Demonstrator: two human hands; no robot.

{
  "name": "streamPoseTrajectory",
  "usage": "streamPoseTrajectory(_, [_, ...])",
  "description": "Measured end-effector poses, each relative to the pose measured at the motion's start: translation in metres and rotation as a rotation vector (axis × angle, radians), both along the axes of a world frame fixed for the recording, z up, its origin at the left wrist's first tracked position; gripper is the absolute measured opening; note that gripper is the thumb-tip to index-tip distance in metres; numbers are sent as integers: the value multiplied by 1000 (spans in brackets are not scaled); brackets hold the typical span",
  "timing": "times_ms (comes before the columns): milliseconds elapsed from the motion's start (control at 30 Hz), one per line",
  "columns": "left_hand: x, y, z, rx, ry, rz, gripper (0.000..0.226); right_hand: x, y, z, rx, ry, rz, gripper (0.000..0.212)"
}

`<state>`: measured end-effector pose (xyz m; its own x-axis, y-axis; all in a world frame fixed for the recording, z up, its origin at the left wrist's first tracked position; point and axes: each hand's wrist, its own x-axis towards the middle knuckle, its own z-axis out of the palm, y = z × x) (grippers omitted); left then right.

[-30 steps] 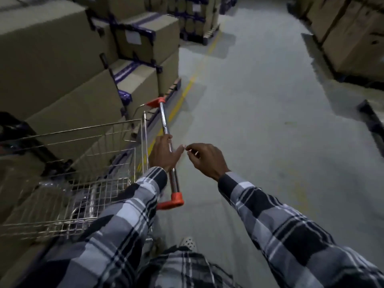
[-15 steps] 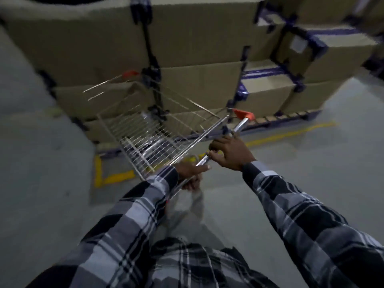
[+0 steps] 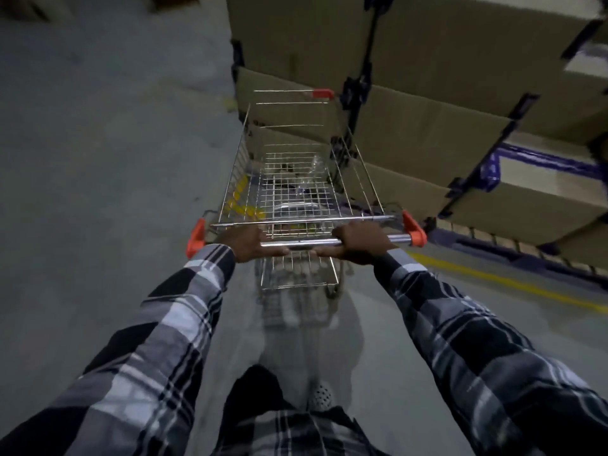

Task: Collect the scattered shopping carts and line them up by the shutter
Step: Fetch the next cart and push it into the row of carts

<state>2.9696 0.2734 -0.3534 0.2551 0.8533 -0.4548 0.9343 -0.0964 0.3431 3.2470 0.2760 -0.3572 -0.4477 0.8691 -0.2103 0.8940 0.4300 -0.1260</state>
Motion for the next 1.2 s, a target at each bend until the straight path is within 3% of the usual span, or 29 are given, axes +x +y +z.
streamPoseTrajectory(67, [-11,-22,-2,-51,-9,45,88,-10,-24,-14,175,-2,66,78])
streamPoseTrajectory(167, [-33,-46,0,-170,-77,114,82,-31,-54,-26,319,44,135,72])
streamPoseTrajectory(300, [-60,-68,-4,-234,-117,123,73,-58,-75,-22,343,2,162,73])
streamPoseTrajectory(500, [-102,-106,-15,-215,-273,201,65,-94,-95,-11,182,-20,120,83])
streamPoseTrajectory(633, [-139,-131,-13,-80,-355,273,74,-131,-86,-6,123,-29,171,79])
streamPoseTrajectory(767, [-185,-147,-22,194,-407,409,67,-181,-66,-10,116,-51,259,86])
streamPoseTrajectory(1000, [-264,-125,-24,423,-142,519,68,-284,-2,-11,113,-5,418,82])
streamPoseTrajectory(1200, [-350,-65,-33,491,-58,606,70,-387,90,-16,169,30,510,87])
